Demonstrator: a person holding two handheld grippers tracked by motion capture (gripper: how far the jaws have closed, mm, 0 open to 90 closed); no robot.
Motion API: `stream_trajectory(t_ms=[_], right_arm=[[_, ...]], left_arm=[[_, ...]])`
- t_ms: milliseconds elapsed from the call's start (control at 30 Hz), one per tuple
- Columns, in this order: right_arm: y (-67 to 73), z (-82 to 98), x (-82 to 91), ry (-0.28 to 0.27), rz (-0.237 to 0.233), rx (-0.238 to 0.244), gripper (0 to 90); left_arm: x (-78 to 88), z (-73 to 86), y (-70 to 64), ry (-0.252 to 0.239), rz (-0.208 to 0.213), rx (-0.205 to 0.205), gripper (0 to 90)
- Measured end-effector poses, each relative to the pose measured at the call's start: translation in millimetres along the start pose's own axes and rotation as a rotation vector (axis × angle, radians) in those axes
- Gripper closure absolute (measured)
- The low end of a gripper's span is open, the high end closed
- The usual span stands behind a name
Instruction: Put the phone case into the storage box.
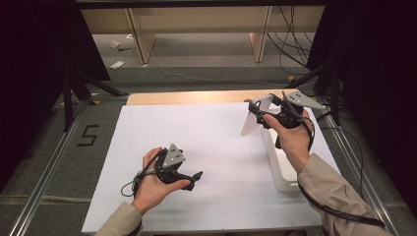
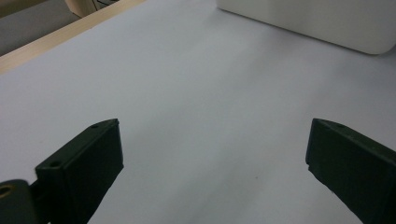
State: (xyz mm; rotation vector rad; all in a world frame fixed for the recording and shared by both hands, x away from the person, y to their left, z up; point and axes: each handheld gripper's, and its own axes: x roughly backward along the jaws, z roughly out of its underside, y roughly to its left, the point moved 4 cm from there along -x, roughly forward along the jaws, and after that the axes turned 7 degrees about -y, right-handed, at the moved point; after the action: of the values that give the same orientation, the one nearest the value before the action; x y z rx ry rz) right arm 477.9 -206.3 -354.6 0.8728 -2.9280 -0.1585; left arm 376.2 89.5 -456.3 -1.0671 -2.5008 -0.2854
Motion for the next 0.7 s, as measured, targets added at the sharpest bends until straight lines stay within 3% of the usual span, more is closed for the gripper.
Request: stream_trajectory(t_ms=[700], right_arm=[[-11.1, -6.4, 3.5, -0.015, 0.035, 0.001, 17.3]], left_arm=[[1.9, 1.7, 2.4, 0.006, -0.007, 0.002, 3.3]])
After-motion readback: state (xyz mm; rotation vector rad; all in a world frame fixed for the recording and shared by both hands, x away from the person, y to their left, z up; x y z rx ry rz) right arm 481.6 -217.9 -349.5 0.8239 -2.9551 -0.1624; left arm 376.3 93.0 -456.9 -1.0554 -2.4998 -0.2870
